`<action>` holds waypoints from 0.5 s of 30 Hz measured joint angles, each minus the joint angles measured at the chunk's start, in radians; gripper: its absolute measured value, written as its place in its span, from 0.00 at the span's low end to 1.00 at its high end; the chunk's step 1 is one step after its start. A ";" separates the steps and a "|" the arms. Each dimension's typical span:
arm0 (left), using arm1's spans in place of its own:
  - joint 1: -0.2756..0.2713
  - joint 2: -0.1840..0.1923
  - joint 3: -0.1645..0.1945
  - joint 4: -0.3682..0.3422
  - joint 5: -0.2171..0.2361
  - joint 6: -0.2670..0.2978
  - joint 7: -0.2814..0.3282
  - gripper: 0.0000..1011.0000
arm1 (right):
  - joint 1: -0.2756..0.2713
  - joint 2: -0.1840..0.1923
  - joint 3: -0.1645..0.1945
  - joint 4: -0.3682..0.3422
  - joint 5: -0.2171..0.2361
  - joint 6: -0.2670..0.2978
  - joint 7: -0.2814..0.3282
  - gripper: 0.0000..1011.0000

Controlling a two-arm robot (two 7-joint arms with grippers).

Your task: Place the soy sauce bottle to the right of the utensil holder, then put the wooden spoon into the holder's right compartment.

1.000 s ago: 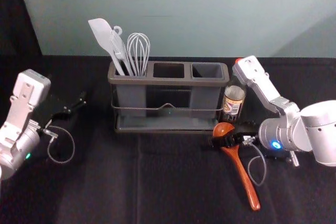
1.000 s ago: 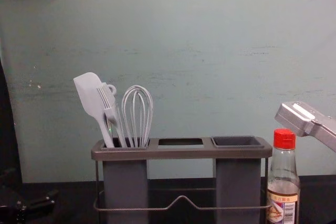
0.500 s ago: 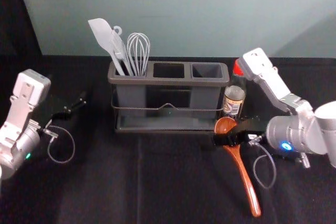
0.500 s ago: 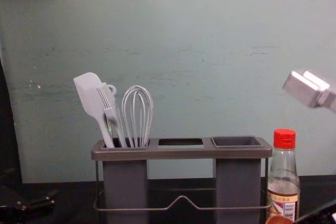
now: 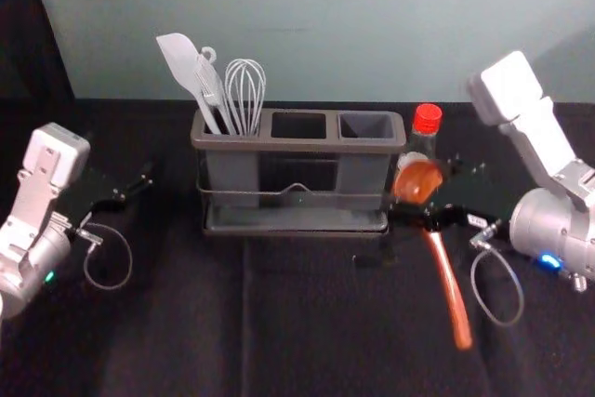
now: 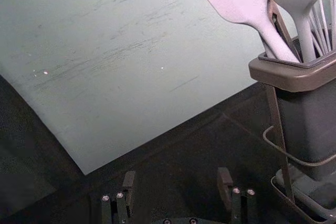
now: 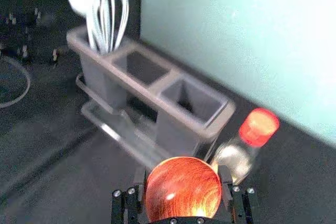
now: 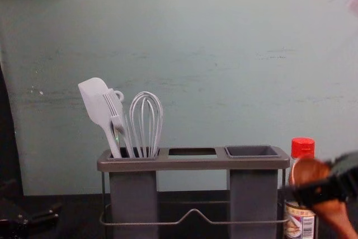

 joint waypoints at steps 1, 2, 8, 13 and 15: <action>0.000 0.000 0.000 0.000 0.000 0.000 0.000 0.99 | -0.007 0.000 0.005 -0.006 -0.003 -0.019 -0.008 0.83; 0.000 0.000 0.000 0.000 0.000 0.000 0.000 0.99 | -0.014 -0.001 0.010 -0.012 -0.006 -0.035 -0.016 0.83; 0.000 0.000 0.000 0.000 0.000 0.000 0.000 0.99 | -0.047 -0.016 0.039 -0.025 -0.018 -0.177 -0.058 0.83; 0.000 0.000 0.000 0.000 0.000 0.000 0.000 0.99 | -0.047 -0.018 0.045 -0.017 -0.024 -0.273 -0.067 0.83; 0.000 0.000 0.000 0.000 0.000 0.000 0.000 0.99 | -0.041 -0.018 0.045 -0.012 -0.026 -0.317 -0.068 0.83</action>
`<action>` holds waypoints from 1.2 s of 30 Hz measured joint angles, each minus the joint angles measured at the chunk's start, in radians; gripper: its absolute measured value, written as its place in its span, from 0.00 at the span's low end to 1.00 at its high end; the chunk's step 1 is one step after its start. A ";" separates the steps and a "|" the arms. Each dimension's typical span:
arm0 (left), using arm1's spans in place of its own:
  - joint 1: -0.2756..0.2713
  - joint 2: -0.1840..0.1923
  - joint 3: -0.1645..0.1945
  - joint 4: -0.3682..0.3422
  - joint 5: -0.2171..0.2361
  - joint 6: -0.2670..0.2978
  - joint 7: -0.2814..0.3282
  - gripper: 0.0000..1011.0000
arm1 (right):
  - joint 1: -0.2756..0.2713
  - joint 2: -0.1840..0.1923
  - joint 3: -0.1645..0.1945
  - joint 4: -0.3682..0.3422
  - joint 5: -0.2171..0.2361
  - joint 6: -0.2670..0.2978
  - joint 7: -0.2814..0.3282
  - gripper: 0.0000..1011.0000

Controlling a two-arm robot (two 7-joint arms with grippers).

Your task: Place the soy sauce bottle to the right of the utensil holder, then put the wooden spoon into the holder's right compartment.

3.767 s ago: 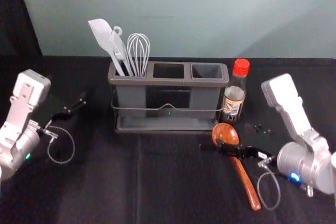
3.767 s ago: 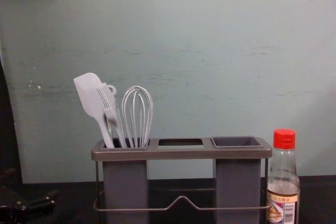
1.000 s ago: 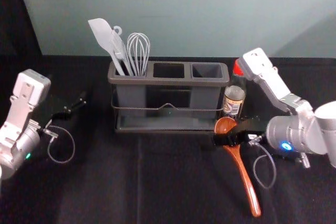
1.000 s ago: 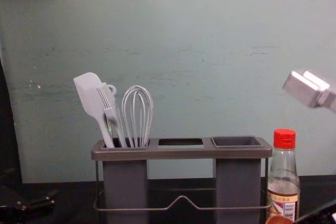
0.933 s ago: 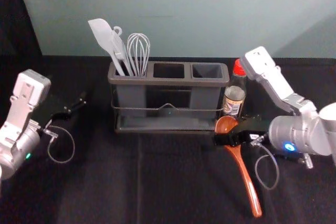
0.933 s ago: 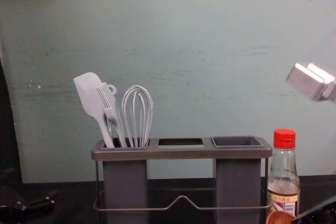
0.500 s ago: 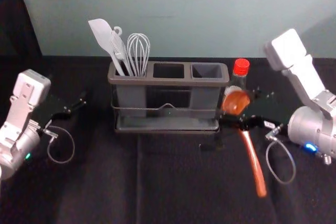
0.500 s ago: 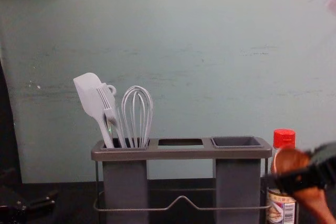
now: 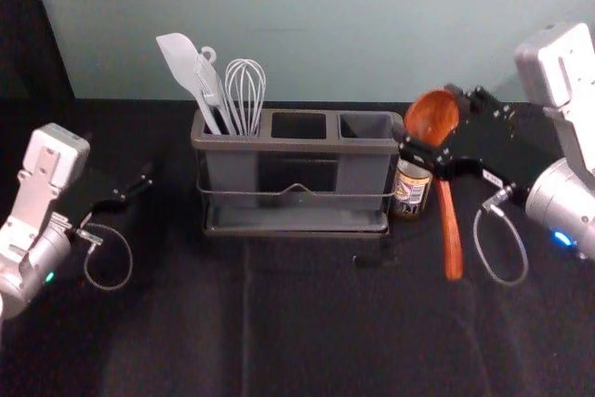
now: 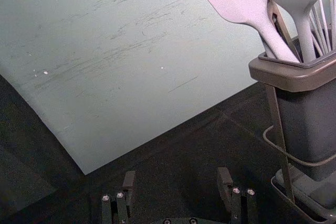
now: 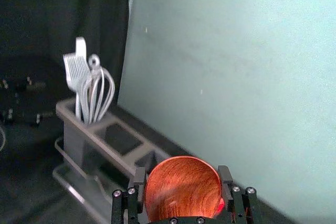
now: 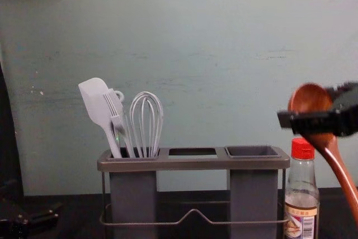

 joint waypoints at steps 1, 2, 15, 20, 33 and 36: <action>0.000 0.000 0.000 0.000 0.000 0.000 0.000 0.99 | 0.003 0.000 0.000 0.002 0.000 -0.015 0.000 0.83; 0.000 0.000 0.000 0.000 0.000 0.000 0.000 0.99 | 0.011 0.001 -0.002 0.007 -0.001 -0.045 0.001 0.83; 0.000 0.000 0.000 0.000 0.000 0.000 0.000 0.99 | 0.058 -0.027 -0.029 0.089 -0.018 -0.326 -0.022 0.83; 0.000 0.000 0.000 0.000 0.000 0.000 0.000 0.99 | 0.087 -0.039 -0.041 0.116 -0.028 -0.366 -0.027 0.83; 0.000 0.000 0.000 0.000 0.000 0.000 0.000 0.99 | 0.181 -0.082 -0.073 0.205 -0.032 -0.453 -0.025 0.83; 0.000 0.000 0.000 0.000 0.000 0.000 0.000 0.99 | 0.208 -0.097 -0.082 0.243 -0.031 -0.480 -0.024 0.83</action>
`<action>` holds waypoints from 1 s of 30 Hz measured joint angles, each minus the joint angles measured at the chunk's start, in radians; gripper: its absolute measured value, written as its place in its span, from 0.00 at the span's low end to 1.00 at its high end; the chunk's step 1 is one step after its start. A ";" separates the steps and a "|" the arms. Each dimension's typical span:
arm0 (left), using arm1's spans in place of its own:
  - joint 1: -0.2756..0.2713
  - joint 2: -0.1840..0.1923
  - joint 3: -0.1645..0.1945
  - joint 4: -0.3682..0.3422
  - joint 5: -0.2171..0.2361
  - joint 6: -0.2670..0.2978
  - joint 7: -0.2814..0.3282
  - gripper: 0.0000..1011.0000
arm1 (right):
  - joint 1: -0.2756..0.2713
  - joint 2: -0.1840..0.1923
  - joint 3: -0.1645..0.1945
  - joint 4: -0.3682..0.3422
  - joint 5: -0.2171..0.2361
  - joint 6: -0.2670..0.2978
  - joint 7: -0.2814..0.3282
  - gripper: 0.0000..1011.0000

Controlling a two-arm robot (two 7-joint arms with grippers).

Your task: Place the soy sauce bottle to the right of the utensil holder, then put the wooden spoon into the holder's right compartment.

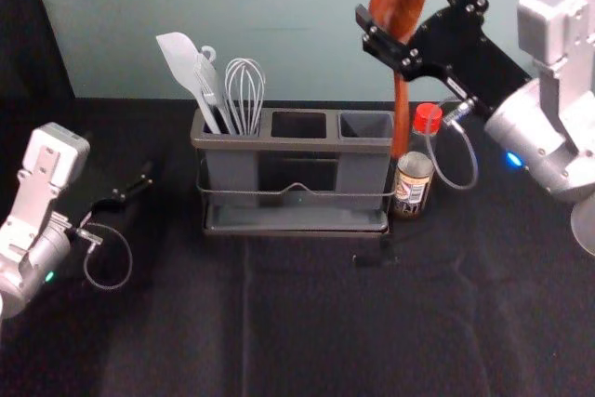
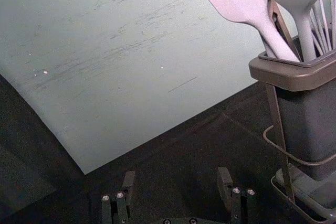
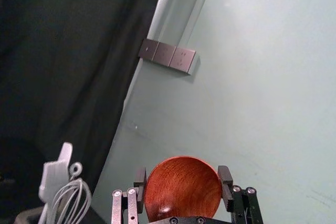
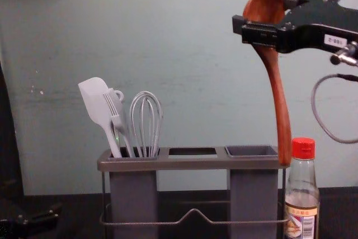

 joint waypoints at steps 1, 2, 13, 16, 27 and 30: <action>0.000 0.000 0.000 0.000 0.000 0.000 0.000 0.99 | 0.012 -0.007 -0.002 0.017 0.003 -0.010 0.001 0.83; 0.000 0.000 0.000 0.000 0.000 0.000 0.000 0.99 | 0.019 -0.011 -0.003 0.027 0.006 -0.015 0.002 0.83; 0.000 0.000 0.000 0.000 0.000 0.000 0.000 0.99 | 0.091 -0.049 -0.019 0.122 0.019 -0.054 0.004 0.83; 0.000 0.000 0.000 0.000 0.000 0.000 0.000 0.99 | 0.105 -0.058 -0.023 0.148 0.019 -0.068 0.003 0.83; 0.000 0.000 0.000 0.000 0.000 0.000 0.000 0.99 | 0.148 -0.087 -0.049 0.272 0.001 -0.156 0.003 0.83; 0.000 0.000 0.000 0.000 0.000 0.000 0.000 0.99 | 0.150 -0.092 -0.053 0.296 -0.001 -0.169 0.004 0.83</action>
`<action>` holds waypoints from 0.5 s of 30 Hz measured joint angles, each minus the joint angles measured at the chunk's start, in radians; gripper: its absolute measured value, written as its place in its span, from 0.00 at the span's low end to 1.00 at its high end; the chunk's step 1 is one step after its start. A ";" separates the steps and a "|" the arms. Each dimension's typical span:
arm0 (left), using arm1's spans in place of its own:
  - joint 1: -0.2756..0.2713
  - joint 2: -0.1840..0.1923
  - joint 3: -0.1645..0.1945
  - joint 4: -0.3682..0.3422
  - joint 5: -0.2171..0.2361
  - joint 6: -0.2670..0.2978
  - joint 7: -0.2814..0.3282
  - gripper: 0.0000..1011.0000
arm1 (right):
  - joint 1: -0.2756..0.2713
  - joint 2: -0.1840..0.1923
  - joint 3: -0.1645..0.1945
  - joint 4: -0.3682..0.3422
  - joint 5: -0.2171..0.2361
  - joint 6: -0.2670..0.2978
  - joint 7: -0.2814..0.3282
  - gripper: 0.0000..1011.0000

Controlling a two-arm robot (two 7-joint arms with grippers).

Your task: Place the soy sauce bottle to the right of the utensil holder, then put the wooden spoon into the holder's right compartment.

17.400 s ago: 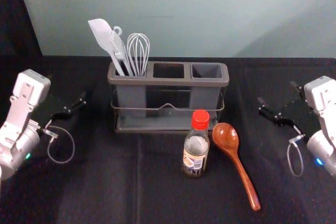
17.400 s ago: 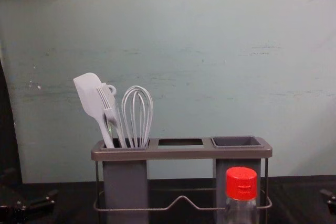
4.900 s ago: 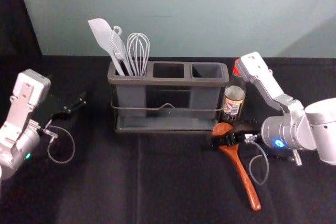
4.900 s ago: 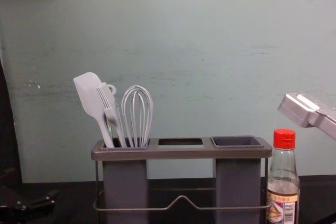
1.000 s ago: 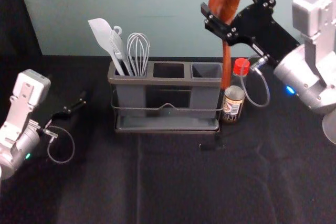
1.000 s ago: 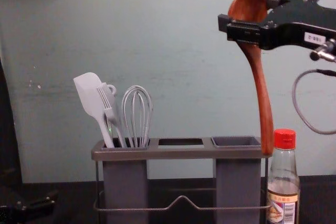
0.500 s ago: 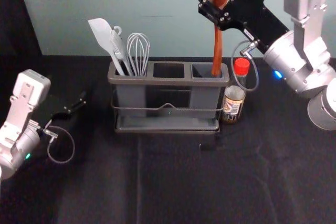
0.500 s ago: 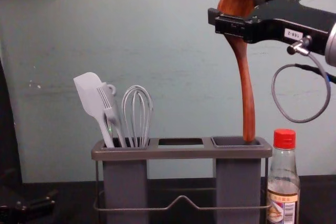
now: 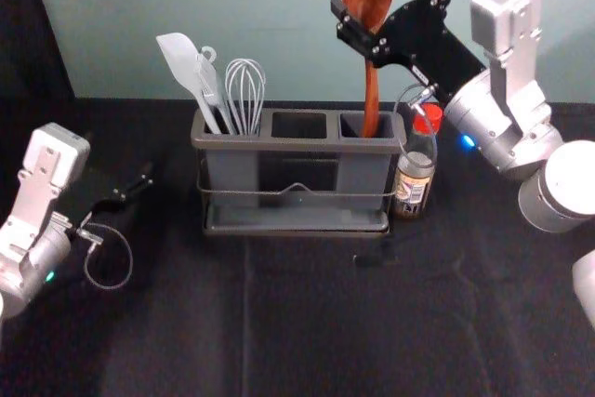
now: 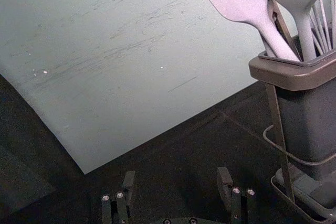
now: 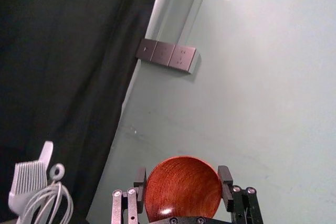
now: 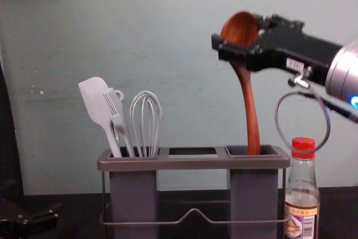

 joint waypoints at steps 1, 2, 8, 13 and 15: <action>0.000 0.000 0.000 0.000 0.000 0.000 0.000 0.99 | 0.000 -0.002 -0.001 0.010 -0.001 -0.006 0.000 0.83; 0.000 0.000 0.000 0.000 0.000 0.000 0.000 0.99 | 0.000 -0.006 -0.003 0.024 -0.001 -0.016 0.000 0.83; 0.000 0.000 0.000 0.000 0.000 0.000 0.000 0.99 | -0.009 -0.016 -0.008 0.073 -0.003 -0.039 0.005 0.83; 0.000 0.000 0.000 0.000 0.000 0.000 0.000 0.99 | -0.020 -0.021 -0.011 0.098 -0.004 -0.051 0.005 0.83; 0.000 0.000 0.000 0.000 0.000 0.000 0.000 0.99 | -0.024 -0.024 -0.011 0.112 -0.004 -0.057 0.006 0.83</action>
